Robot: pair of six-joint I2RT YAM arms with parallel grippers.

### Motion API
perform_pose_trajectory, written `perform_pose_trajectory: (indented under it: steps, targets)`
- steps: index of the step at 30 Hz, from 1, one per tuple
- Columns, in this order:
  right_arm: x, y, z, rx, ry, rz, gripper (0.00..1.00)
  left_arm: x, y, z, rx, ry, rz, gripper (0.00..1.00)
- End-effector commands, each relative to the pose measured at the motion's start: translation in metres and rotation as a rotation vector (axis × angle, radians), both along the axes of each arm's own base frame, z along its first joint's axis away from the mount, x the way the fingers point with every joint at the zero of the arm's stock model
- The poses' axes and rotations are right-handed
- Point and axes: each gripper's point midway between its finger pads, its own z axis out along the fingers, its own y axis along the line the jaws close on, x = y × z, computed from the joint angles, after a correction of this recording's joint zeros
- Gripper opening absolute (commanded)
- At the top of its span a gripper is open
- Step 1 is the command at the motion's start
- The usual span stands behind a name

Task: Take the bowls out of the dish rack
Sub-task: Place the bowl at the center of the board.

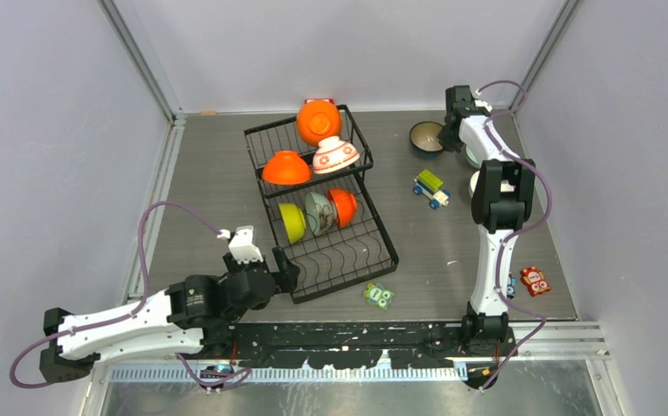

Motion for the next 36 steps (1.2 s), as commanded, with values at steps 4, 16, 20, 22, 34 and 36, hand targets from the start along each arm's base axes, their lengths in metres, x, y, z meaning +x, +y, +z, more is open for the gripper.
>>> perform_pose_trajectory:
  steps: [4,16,20,22,34,36]
  targets:
    - [0.020,0.002,0.023,0.023,-0.114,-0.017,0.01,0.004,-0.005,0.015,-0.057,-0.014,0.023,0.98]
    - [0.016,0.008,0.027,0.035,-0.115,0.016,0.31,0.002,-0.005,0.013,-0.074,-0.006,0.022,0.98]
    - [0.016,0.007,0.037,0.034,-0.133,0.017,0.40,0.001,-0.004,0.013,-0.072,-0.002,0.022,0.98]
    - [0.015,0.006,0.046,0.029,-0.144,0.015,0.47,0.001,-0.004,0.013,-0.074,-0.002,0.019,0.97]
    - [-0.048,0.018,0.223,-0.108,-0.459,-0.022,0.74,0.015,0.031,0.043,0.077,-0.120,0.077,1.00]
    - [-0.075,0.032,0.237,-0.071,-0.533,-0.002,0.75,0.019,0.035,0.046,0.061,-0.155,0.092,1.00]
